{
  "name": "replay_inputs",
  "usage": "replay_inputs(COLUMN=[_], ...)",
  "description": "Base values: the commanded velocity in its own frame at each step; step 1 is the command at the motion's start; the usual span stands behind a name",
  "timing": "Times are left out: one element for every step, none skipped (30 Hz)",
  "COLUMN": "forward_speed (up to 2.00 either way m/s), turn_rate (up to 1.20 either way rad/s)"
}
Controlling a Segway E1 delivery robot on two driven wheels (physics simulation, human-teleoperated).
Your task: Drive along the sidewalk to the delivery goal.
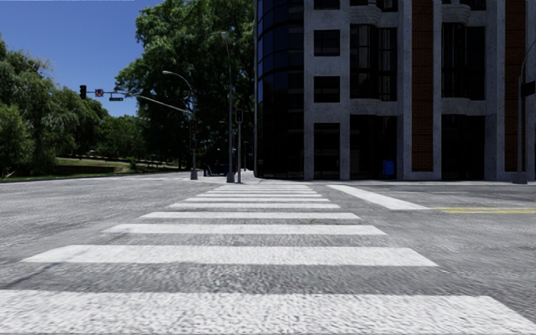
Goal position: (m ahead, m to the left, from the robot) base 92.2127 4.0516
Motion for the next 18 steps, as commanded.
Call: replay_inputs(forward_speed=[2.0,2.0,2.0,2.0,2.0,2.0,2.0,2.0,2.0,2.0,2.0,2.0,2.0,2.0,2.0,2.0,2.0,2.0], turn_rate=[0.0,0.0,0.0,0.0,0.0,0.0,0.0,0.0,0.0,0.0,0.0,0.0,0.0,0.0,0.0,0.0,0.0,0.0])
